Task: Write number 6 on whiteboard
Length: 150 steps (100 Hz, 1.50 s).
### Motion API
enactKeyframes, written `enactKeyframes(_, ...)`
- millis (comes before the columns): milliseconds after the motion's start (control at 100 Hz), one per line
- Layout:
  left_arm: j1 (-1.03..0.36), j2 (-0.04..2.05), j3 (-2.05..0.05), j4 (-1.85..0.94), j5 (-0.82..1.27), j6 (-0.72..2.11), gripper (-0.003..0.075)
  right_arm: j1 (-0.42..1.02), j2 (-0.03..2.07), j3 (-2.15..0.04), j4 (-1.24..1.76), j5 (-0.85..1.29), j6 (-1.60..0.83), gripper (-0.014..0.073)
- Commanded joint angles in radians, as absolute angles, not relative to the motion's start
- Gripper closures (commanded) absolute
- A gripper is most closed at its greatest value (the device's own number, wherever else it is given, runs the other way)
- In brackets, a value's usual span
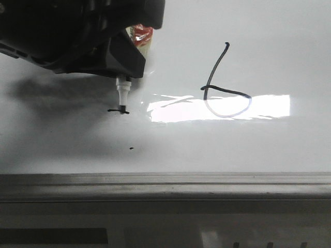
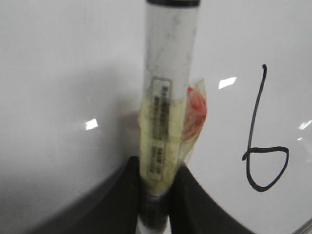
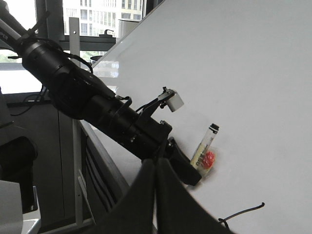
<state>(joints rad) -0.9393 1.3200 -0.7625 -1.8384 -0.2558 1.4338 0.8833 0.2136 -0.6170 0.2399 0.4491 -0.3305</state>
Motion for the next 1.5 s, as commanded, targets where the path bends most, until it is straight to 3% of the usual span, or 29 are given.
enactKeyframes(0,-0.919,1.335,-0.765,-1.868,-0.459,1.441,0.0741,0.878,0.228,-0.638,0.252,0.339,-0.333,0.0655)
enactKeyframes(460,-0.919,1.350,-0.765,-1.868,-0.456,1.441,0.0731,0.878,0.228,-0.638,0.253,0.311,-0.333,0.0655)
enactKeyframes(720,-0.919,1.350,-0.765,-1.868,-0.456,1.429,0.0507,0.878,0.228,-0.638,0.263,0.311,-0.333,0.0655)
enactKeyframes(1060,-0.919,1.350,-0.765,-1.868,-0.456,1.429,0.0460,0.878,0.228,-0.638,0.263,0.311,-0.333,0.0655)
enactKeyframes(1310,-0.919,1.350,-0.765,-1.867,-0.456,1.428,0.0178,0.878,0.228,-0.638,0.263,0.310,-0.333,0.0655)
enactKeyframes(1490,-0.929,1.299,-0.778,-1.864,-0.426,1.428,0.0148,0.878,0.228,-0.638,0.263,0.295,-0.333,0.0655)
